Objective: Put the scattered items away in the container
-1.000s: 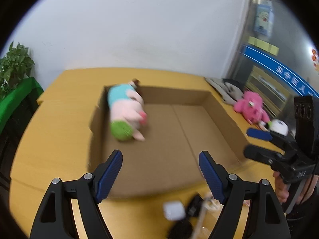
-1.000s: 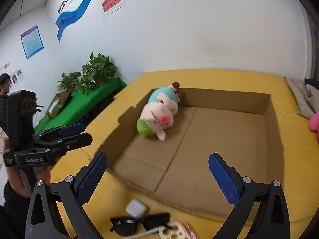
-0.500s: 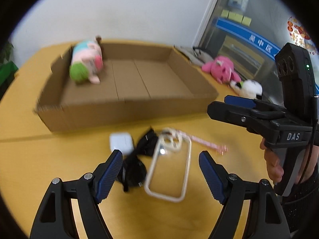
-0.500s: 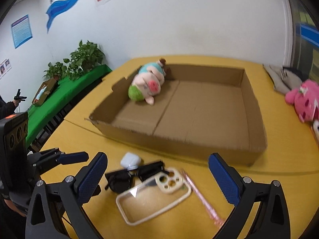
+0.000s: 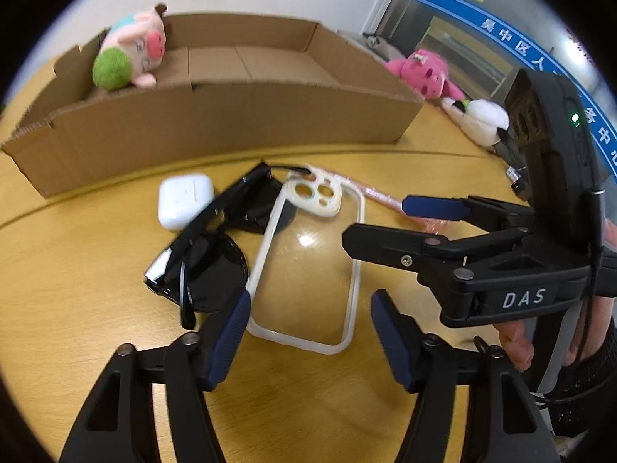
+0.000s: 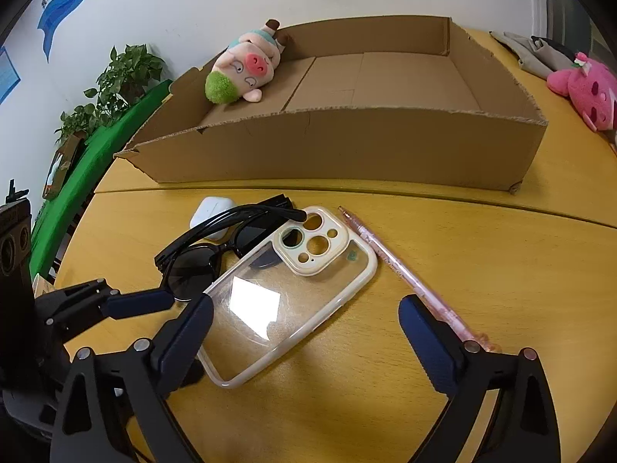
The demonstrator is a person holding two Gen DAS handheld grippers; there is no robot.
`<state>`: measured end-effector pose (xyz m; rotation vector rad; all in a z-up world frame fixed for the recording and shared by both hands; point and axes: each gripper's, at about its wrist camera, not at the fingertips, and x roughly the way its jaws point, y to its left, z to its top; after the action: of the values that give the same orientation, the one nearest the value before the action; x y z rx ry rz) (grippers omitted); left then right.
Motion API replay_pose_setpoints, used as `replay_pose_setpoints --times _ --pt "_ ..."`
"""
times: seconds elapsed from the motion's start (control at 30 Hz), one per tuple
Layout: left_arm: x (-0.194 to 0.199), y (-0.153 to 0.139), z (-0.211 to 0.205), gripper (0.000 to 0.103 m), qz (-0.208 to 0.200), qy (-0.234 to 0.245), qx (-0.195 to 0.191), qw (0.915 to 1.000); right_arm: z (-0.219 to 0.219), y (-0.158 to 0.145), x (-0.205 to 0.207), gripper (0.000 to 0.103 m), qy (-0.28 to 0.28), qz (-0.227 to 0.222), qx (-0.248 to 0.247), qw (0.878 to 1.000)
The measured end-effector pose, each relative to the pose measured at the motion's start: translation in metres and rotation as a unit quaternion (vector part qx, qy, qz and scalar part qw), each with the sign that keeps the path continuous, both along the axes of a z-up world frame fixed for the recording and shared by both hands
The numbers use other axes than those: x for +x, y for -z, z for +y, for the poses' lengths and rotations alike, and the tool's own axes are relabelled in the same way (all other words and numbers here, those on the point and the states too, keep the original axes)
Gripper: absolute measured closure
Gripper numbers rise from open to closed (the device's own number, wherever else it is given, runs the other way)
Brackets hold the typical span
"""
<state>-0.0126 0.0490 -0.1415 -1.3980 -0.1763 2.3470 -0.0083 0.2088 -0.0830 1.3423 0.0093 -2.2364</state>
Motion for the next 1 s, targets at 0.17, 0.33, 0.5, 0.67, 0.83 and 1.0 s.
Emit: replay_pose_setpoints --times 0.17,0.33,0.5,0.67,0.83,1.0 --pt "0.003 0.002 0.003 0.057 -0.002 0.003 -0.008 1.0 -0.001 0.011 -0.005 0.008 0.004 -0.014 0.001 1.0" --pt "0.013 0.003 0.015 0.071 -0.004 0.039 -0.012 0.9992 -0.002 0.016 -0.007 0.008 0.001 -0.025 -0.002 1.0" --pt "0.025 0.002 0.026 0.071 0.003 0.068 -0.029 0.9973 0.004 0.008 -0.004 0.008 -0.009 -0.013 -0.006 1.0" --pt "0.028 0.002 0.019 0.068 0.006 0.049 -0.032 0.9982 0.001 -0.002 -0.021 0.007 -0.076 0.001 -0.032 0.997" --pt "0.031 0.002 0.009 0.045 0.013 0.017 -0.04 0.999 -0.01 0.009 -0.041 0.007 -0.126 0.007 -0.013 0.992" --pt "0.036 0.003 0.013 0.042 0.018 0.02 -0.053 0.9983 -0.013 0.024 -0.059 0.006 -0.153 -0.009 -0.023 0.988"
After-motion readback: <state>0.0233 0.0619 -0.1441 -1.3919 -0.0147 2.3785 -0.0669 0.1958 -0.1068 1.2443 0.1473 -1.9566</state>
